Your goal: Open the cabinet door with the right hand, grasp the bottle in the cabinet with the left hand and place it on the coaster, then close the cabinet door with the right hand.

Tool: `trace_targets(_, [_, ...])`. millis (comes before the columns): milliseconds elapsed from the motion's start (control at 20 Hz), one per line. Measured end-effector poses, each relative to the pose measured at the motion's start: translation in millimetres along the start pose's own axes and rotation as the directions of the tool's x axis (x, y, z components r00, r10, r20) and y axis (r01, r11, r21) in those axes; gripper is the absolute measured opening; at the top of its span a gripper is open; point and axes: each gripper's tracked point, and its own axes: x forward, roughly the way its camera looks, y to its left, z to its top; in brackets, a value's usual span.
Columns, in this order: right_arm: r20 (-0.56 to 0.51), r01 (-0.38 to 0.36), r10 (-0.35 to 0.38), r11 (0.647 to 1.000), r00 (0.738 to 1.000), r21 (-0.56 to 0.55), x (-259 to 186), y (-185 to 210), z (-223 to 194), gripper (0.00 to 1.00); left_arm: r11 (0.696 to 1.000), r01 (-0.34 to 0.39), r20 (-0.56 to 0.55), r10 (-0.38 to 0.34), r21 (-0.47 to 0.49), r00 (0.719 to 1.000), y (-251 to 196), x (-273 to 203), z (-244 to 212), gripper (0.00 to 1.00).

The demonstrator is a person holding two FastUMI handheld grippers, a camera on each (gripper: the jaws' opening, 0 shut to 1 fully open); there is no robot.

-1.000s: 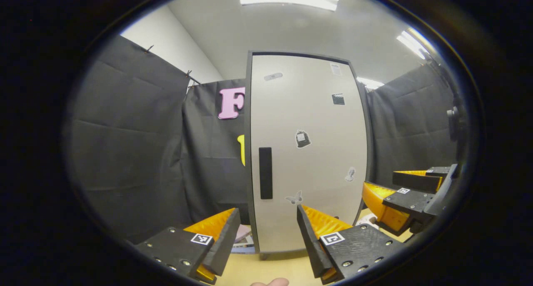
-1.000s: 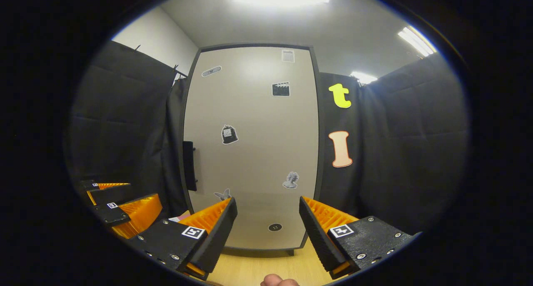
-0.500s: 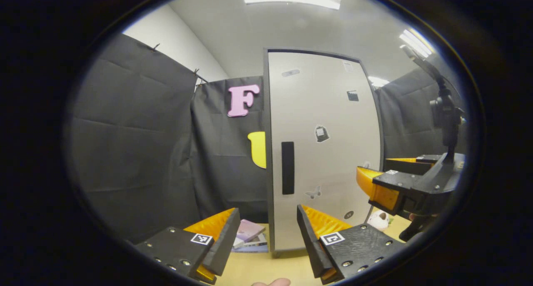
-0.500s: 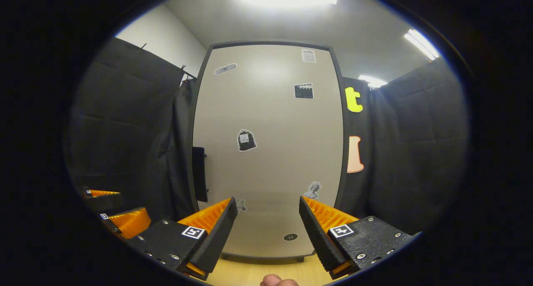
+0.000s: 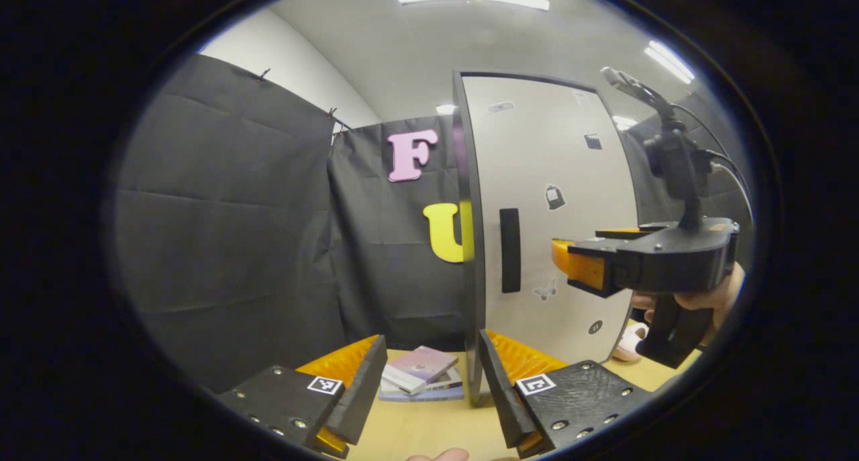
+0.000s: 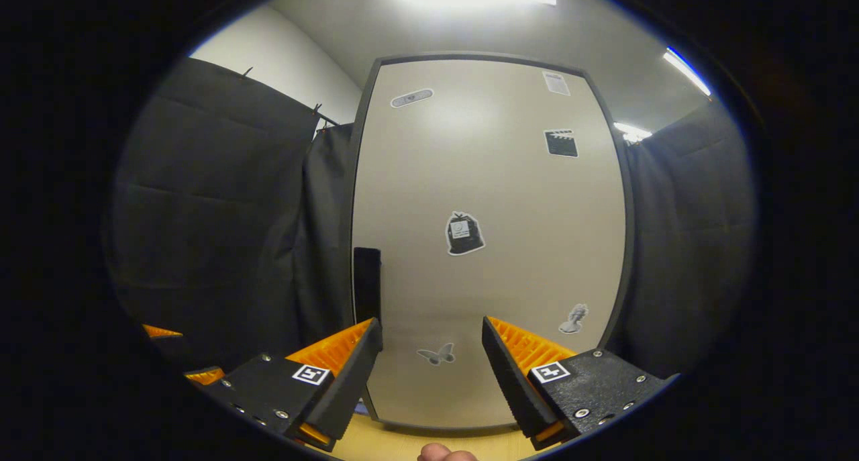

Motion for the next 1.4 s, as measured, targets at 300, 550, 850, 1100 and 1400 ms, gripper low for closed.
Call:
trace_targets(300, [-0.055, -0.045, 0.045, 0.999, 0.997, -0.010, 41, 33, -24, 0.94, 0.999, -0.046, -0.083, 0.044, -0.022, 0.996, 23, -9, -34, 0.78])
trace_targets(550, [-0.040, -0.010, 0.007, 0.997, 0.999, -0.077, 70, 44, -27, 0.94, 0.995, -0.091, -0.089, 0.088, -0.036, 0.992, 45, -8, -41, 0.78])
trace_targets(850, [-0.065, -0.045, 0.041, 0.997, 0.997, -0.055, 89, 58, -35, 0.48, 0.991, -0.127, -0.133, 0.120, -0.050, 0.984, 59, -5, -62, 0.78])
trace_targets(1100, [-0.062, -0.113, 0.110, 0.993, 0.992, -0.046, 89, 59, -34, 0.31, 0.989, -0.132, -0.155, 0.120, -0.063, 0.981, 63, -1, -70, 0.78])
trace_targets(1400, [-0.062, -0.128, 0.125, 0.990, 0.990, -0.055, 87, 59, -36, 0.25, 0.988, -0.143, -0.121, 0.135, -0.059, 0.983, 62, -5, -61, 0.78])
